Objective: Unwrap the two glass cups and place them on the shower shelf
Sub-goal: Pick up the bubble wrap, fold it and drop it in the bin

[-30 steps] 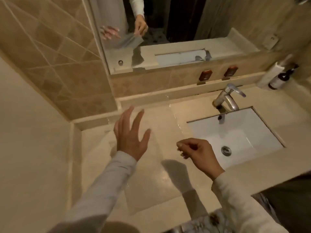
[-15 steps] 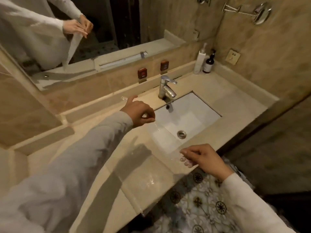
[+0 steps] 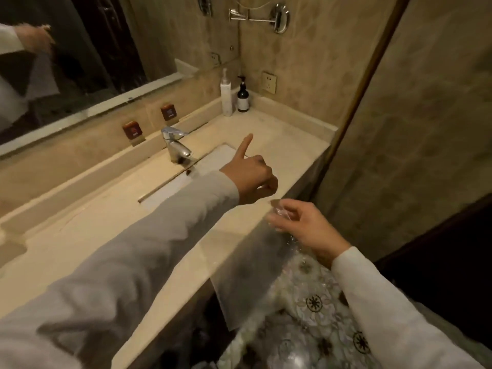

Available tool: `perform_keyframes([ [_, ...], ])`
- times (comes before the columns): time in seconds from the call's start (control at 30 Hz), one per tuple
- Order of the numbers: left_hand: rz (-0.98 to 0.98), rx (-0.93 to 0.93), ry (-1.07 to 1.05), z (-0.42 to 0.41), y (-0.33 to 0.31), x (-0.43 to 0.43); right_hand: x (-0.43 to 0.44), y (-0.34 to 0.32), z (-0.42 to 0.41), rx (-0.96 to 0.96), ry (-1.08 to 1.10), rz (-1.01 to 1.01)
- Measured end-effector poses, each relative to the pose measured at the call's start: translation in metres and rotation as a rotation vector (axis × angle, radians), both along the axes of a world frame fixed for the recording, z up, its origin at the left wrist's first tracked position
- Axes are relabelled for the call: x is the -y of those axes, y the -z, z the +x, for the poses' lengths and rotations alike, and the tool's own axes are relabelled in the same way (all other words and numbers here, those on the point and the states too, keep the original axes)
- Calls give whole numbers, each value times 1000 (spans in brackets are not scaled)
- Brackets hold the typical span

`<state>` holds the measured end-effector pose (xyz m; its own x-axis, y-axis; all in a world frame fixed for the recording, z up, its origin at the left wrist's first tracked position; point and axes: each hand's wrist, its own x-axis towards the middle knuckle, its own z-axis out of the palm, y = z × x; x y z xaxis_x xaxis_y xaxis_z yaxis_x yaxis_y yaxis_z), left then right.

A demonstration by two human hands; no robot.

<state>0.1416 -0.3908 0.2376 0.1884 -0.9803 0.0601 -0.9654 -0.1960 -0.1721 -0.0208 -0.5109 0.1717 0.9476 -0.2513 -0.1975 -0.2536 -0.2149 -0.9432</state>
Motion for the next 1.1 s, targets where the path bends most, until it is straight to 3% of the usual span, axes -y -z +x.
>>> perform_keyframes([
  [0.07, -175, -77, 46, -14, 0, 27, 18, -10, -7, 81, 132, 56],
  [0.13, -540, -208, 11, -19, 7, 47, 42, -10, -24, 139, 265, 99],
  [0.2, -919, -342, -154, -20, 22, 60, 68, -5, -45, 174, 408, 140],
  [0.23, -1012, -443, -274, -20, 32, 68, 84, -1, -57, 184, 481, 145],
  [0.27, -1016, -595, -409, -22, 44, 76, 98, 3, -69, 188, 552, 145],
  [0.37, -776, -1252, -757, -31, 81, 117, 140, 13, -102, 212, 764, 169],
  [0.43, -745, -1693, -794, -38, 98, 155, 163, 19, -122, 213, 871, 188],
  [0.47, -755, -1808, -755, -43, 105, 176, 175, 22, -132, 199, 904, 197],
  [0.63, -656, -1607, -461, -63, 120, 280, 233, 29, -169, 181, 1073, 141],
  [0.8, -562, -1667, -320, -88, 118, 368, 283, 30, -200, 194, 1268, -29],
  [0.93, -440, -1624, -172, -114, 118, 439, 308, 26, -226, 240, 1417, -28],
  [1.1, -273, -1706, 3, -175, 108, 502, 321, 20, -269, 195, 1585, -80],
])
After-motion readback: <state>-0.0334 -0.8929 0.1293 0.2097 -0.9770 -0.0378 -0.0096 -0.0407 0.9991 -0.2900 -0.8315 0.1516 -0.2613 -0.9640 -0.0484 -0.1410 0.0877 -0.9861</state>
